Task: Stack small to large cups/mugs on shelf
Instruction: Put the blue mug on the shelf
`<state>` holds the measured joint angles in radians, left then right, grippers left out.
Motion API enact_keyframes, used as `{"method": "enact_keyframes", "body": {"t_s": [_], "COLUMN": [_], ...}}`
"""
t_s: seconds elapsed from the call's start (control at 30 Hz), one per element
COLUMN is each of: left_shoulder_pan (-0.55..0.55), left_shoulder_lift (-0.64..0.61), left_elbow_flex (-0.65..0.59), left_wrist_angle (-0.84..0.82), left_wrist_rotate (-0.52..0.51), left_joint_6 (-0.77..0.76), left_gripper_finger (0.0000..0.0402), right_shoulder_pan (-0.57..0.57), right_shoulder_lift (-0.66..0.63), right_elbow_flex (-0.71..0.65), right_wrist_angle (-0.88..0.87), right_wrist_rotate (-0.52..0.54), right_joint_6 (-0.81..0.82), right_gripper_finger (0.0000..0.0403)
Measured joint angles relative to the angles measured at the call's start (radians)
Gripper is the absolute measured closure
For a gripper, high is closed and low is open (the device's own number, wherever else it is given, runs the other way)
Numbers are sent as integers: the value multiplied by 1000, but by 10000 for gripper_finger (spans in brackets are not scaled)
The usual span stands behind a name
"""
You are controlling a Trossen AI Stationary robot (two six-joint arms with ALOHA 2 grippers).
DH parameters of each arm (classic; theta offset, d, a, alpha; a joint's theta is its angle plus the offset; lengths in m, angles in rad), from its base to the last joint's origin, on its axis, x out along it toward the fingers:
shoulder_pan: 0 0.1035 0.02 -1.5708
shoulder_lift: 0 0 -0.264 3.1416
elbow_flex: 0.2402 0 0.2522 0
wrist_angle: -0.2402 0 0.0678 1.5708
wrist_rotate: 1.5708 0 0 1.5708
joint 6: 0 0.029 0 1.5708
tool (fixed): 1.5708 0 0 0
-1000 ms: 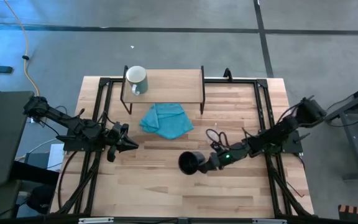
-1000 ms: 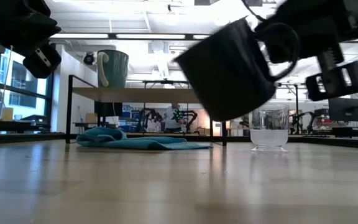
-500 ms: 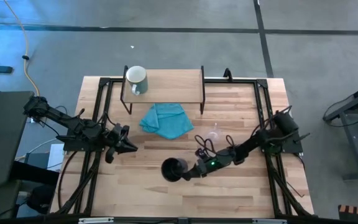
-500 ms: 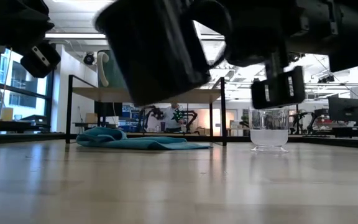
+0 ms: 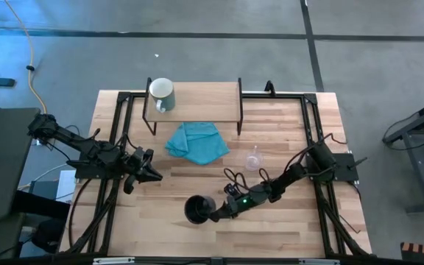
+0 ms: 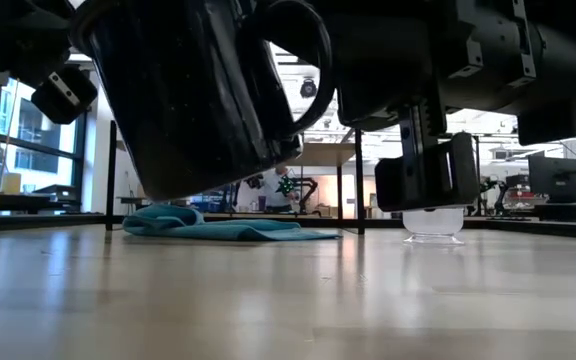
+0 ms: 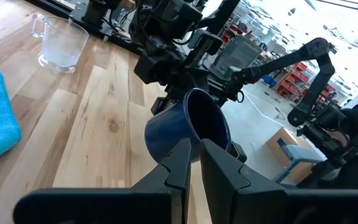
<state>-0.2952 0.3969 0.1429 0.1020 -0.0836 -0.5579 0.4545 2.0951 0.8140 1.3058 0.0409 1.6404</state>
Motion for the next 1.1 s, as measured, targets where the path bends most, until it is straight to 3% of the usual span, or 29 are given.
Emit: {"method": "enact_keyframes", "body": {"t_s": [1.1], "left_shoulder_pan": [0], "left_shoulder_lift": [0], "left_elbow_flex": [0], "left_wrist_angle": [1], "left_wrist_rotate": [12], "left_joint_6": [27], "left_gripper_finger": [376], "right_shoulder_pan": [3], "right_shoulder_lift": [1], "right_elbow_flex": [23], "right_wrist_angle": [-142], "right_wrist_rotate": [34], "right_joint_6": [65], "right_gripper_finger": [403]}}
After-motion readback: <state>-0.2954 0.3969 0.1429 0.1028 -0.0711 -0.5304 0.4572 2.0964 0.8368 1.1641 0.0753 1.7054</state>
